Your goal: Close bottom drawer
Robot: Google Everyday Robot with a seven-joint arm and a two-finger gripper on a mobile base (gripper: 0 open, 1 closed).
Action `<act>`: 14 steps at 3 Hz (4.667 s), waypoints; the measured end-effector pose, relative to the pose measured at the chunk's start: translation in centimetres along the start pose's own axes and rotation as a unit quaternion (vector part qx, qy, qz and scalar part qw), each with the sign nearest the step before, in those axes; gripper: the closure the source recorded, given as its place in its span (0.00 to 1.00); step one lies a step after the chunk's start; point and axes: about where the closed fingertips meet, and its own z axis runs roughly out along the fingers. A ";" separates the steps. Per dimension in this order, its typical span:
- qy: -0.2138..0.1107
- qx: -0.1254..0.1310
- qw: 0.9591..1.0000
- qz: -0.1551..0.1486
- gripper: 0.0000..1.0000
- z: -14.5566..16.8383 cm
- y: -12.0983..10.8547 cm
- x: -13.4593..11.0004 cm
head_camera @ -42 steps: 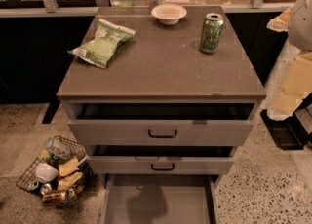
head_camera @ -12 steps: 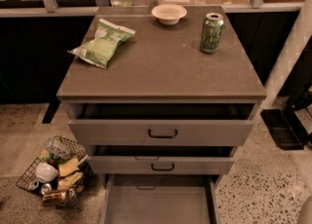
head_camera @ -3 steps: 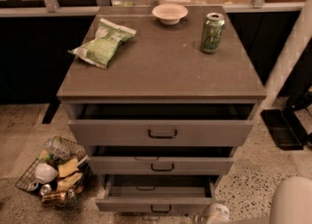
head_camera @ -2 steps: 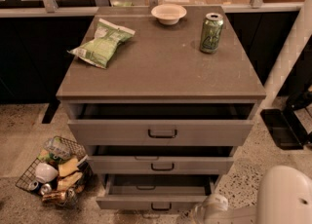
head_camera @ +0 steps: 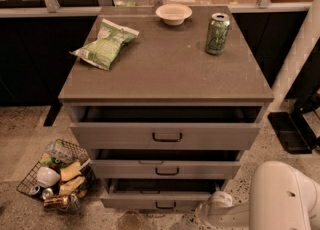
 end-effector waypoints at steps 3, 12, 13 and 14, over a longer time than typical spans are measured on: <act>0.001 0.005 1.000 -0.006 1.00 1.0 -3.1 1.8; -0.063 0.085 0.994 0.022 0.75 0.1 -5.8 3.9; -0.064 0.084 0.994 0.022 0.52 0.2 -5.8 3.8; -0.065 0.084 0.994 0.022 0.27 0.3 -5.7 3.7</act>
Offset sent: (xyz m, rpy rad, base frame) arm 0.0937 -0.0260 -0.0120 -0.0019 -0.0162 0.0246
